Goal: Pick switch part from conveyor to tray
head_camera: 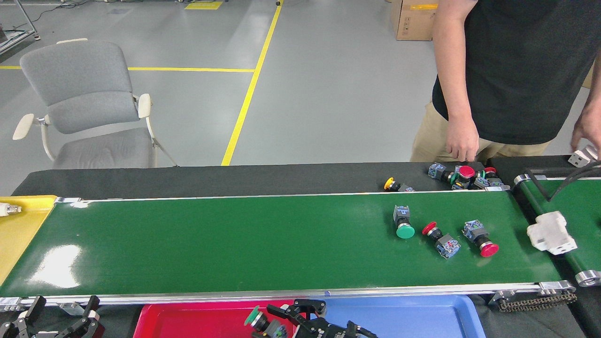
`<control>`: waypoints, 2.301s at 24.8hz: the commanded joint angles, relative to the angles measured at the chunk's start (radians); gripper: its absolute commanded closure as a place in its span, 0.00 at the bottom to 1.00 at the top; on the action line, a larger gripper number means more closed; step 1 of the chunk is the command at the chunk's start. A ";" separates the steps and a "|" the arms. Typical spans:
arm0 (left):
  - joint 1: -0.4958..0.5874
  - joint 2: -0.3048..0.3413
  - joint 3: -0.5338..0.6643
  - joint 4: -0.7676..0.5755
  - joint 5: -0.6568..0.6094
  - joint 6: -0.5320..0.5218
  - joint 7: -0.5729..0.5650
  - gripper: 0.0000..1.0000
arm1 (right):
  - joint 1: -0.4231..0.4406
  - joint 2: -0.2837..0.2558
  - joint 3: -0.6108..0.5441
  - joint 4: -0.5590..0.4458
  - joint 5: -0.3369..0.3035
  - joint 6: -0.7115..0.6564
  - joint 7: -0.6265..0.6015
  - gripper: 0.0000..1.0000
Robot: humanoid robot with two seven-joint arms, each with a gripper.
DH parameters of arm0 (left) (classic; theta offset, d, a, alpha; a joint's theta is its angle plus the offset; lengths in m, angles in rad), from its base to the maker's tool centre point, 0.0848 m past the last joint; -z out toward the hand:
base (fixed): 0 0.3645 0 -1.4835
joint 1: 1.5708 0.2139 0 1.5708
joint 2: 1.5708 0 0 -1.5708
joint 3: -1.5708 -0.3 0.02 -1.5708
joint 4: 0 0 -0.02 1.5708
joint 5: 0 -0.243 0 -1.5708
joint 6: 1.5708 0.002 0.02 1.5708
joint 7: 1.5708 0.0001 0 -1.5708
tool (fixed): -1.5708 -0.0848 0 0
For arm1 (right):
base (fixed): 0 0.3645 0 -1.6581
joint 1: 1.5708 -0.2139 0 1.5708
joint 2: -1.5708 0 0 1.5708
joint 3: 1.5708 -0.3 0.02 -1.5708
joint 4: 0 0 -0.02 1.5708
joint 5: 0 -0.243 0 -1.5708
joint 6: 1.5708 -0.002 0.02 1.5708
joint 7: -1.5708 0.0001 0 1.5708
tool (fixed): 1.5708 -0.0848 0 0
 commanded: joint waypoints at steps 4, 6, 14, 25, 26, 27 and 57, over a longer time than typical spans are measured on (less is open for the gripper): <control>0.002 0.000 0.028 -0.008 0.004 0.006 0.003 0.00 | 0.053 0.011 -0.208 -0.106 -0.030 0.067 -0.030 0.00; 0.002 0.000 0.033 -0.009 0.005 0.005 0.003 0.00 | 0.162 0.042 -0.394 -0.175 -0.033 0.199 -0.039 0.00; 0.005 -0.005 0.035 -0.012 0.007 0.005 0.003 0.00 | 0.327 0.028 -0.582 -0.261 -0.035 0.432 -0.145 0.00; -0.004 -0.003 0.018 -0.011 0.002 -0.001 0.003 0.00 | 0.188 0.028 -0.533 -0.172 0.149 0.485 -0.131 0.00; -0.006 0.000 0.018 -0.011 0.002 -0.001 0.003 0.00 | 0.153 0.030 -0.518 -0.143 0.157 0.497 -0.117 0.00; -0.006 0.001 0.018 -0.009 0.001 -0.001 0.003 0.00 | 0.118 0.030 -0.503 -0.110 0.158 0.520 -0.102 0.00; -0.167 -0.049 -0.387 -0.065 -0.045 0.092 -0.138 0.00 | 0.075 0.036 -0.128 -0.086 0.143 -0.081 -0.088 0.00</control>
